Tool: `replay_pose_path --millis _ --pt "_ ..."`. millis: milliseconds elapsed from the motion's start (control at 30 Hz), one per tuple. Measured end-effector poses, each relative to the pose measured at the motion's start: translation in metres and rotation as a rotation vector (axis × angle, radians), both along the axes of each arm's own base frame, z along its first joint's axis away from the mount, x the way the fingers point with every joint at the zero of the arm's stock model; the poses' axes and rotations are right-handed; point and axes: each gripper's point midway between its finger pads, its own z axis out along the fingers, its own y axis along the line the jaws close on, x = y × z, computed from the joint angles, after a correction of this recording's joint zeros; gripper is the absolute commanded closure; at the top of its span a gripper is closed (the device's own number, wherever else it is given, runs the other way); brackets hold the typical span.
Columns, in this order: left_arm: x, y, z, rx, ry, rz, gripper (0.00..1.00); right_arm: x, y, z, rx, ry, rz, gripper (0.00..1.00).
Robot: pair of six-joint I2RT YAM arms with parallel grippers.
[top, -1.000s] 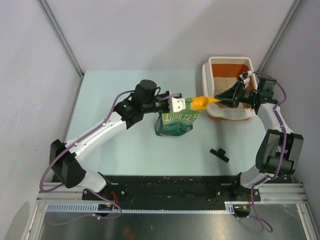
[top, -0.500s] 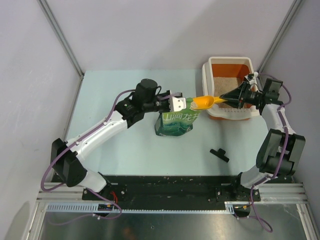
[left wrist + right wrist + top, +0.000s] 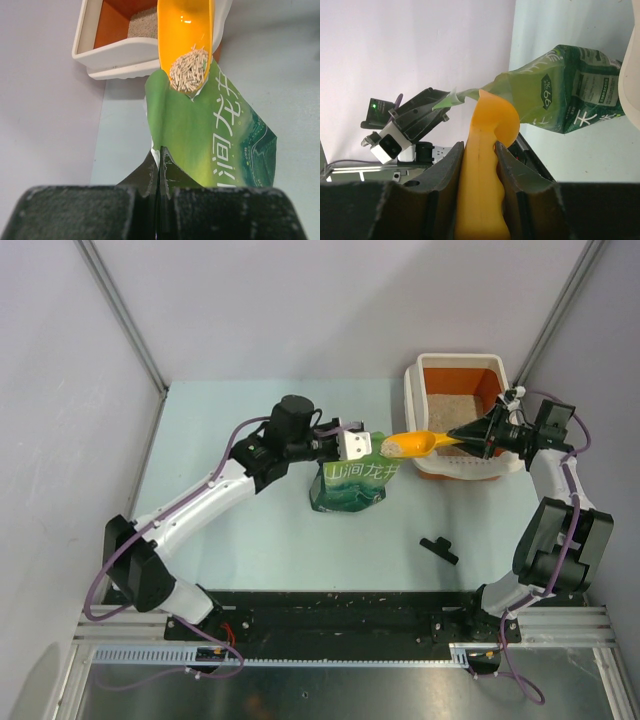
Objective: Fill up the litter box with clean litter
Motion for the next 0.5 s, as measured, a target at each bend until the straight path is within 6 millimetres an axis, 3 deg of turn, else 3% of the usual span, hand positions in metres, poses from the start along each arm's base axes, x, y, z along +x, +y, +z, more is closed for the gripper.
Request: replay_pose_path --millis 500 --pt "0.006 0.0 -0.001 0.004 0.004 0.008 1.0 0.002 -0.028 0.007 0.032 0.011 -0.062 1.0"
